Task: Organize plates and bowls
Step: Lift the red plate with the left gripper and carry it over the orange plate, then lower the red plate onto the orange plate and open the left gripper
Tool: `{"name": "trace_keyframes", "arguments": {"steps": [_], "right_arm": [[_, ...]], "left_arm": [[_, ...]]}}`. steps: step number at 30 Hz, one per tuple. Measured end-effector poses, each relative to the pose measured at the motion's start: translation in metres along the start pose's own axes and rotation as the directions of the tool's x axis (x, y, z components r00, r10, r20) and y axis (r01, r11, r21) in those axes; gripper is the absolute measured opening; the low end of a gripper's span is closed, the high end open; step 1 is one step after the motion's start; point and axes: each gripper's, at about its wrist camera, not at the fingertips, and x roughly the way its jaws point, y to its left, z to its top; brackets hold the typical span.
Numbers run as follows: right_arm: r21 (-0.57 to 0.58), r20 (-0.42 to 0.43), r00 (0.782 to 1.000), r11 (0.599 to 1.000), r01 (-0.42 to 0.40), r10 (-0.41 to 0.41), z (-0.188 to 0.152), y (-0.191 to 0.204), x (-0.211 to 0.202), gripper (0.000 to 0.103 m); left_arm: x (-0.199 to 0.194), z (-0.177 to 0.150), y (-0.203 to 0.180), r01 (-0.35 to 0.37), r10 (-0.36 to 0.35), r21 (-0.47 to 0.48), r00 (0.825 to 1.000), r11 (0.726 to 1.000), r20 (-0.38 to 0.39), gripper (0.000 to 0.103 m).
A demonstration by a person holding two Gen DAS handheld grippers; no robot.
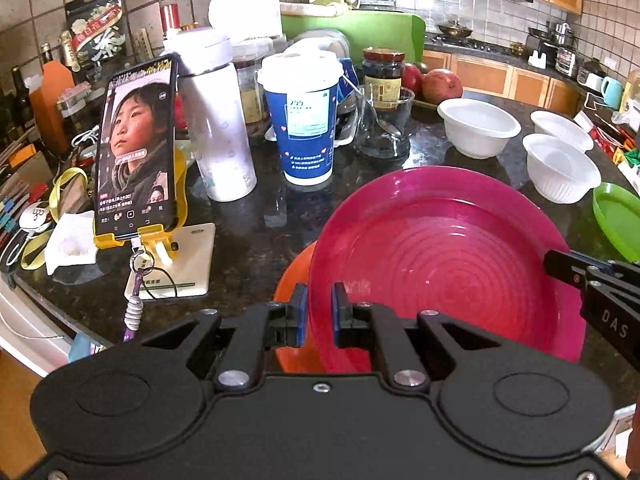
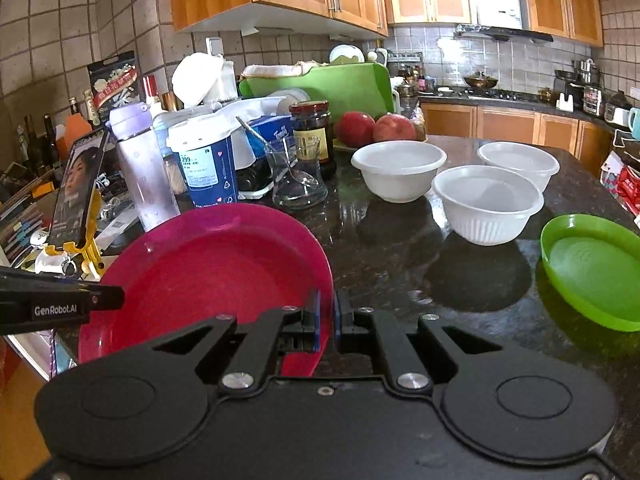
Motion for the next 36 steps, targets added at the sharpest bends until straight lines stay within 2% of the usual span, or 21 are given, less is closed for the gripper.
{"name": "trace_keyframes", "arguments": {"steps": [14,20,22,23,24,25,26,36], "right_arm": [[0.011,-0.037,0.994,0.994,0.107,-0.107,-0.005,0.027,0.007,0.009],[0.04,-0.058,0.991,0.992,0.119,-0.117,-0.008,0.03,0.009,0.01],[0.045,-0.061,0.992,0.992,0.114,-0.111,-0.008,0.031,0.01,0.011],[0.05,-0.066,0.991,0.992,0.119,-0.115,-0.008,0.032,0.01,0.016],[0.053,-0.065,0.991,0.991,0.122,-0.119,-0.008,0.033,0.009,0.018],[0.053,-0.065,0.991,0.991,0.12,-0.116,-0.008,0.033,0.009,0.018],[0.053,-0.066,0.991,0.991,0.12,-0.117,-0.008,0.034,0.009,0.018],[0.061,-0.042,0.99,0.988,0.14,-0.138,-0.008,0.032,0.002,0.018]], "left_arm": [[0.021,0.001,0.029,0.091,-0.09,0.048,0.996,0.995,-0.029,0.015],[0.03,0.003,0.032,0.109,-0.107,0.098,0.994,0.989,-0.027,0.016],[0.033,0.005,0.034,0.116,-0.113,0.11,0.993,0.987,-0.031,0.016],[0.034,0.006,0.035,0.125,-0.123,0.113,0.992,0.986,-0.03,0.016],[0.034,0.007,0.035,0.143,-0.14,0.119,0.99,0.983,-0.03,0.017],[0.034,0.008,0.036,0.155,-0.153,0.123,0.988,0.98,-0.028,0.027],[0.033,0.009,0.035,0.159,-0.157,0.125,0.987,0.979,-0.022,0.03],[0.032,0.008,0.029,0.19,-0.188,0.137,0.982,0.972,-0.03,0.03]]}}
